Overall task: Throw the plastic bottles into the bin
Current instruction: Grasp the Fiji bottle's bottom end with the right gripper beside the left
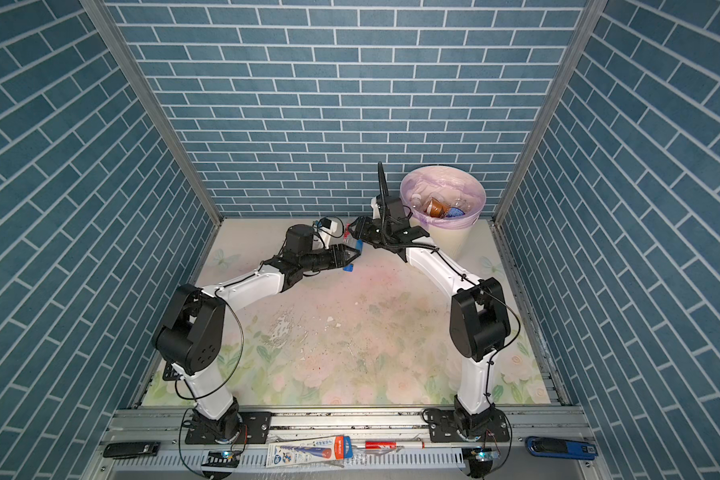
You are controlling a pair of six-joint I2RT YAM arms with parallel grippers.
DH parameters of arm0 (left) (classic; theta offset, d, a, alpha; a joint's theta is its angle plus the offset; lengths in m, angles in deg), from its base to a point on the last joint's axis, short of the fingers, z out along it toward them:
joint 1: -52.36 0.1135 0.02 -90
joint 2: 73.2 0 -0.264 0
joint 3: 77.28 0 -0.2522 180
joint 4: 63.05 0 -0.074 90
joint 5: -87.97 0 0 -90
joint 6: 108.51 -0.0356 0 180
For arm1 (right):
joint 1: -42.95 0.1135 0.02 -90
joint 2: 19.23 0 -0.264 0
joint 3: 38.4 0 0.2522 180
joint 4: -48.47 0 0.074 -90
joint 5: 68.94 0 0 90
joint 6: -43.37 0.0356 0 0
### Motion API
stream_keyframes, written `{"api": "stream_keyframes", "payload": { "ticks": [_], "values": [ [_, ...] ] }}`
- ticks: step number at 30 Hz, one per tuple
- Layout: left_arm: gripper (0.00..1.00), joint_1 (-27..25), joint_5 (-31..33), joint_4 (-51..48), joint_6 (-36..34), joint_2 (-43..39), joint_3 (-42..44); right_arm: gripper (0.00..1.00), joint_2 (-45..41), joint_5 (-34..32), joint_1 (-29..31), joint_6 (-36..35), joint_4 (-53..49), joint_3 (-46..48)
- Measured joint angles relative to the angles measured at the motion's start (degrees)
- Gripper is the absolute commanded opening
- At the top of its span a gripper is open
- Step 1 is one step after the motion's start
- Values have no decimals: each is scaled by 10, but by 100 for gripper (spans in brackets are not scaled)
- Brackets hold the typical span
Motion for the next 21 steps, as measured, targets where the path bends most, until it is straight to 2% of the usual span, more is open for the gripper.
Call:
{"api": "stream_keyframes", "payload": {
  "ticks": [3,14,18,21],
  "values": [
    [51,0,1,-5,0,0,0,47,2,0,0,0,-2,0],
    [52,0,5,-17,0,0,0,65,12,5,5,0,-3,0],
    [52,0,5,-16,0,0,-1,65,19,10,10,0,-4,0],
    [52,0,5,-17,1,0,-1,59,24,13,12,-1,-4,0]
  ]
}}
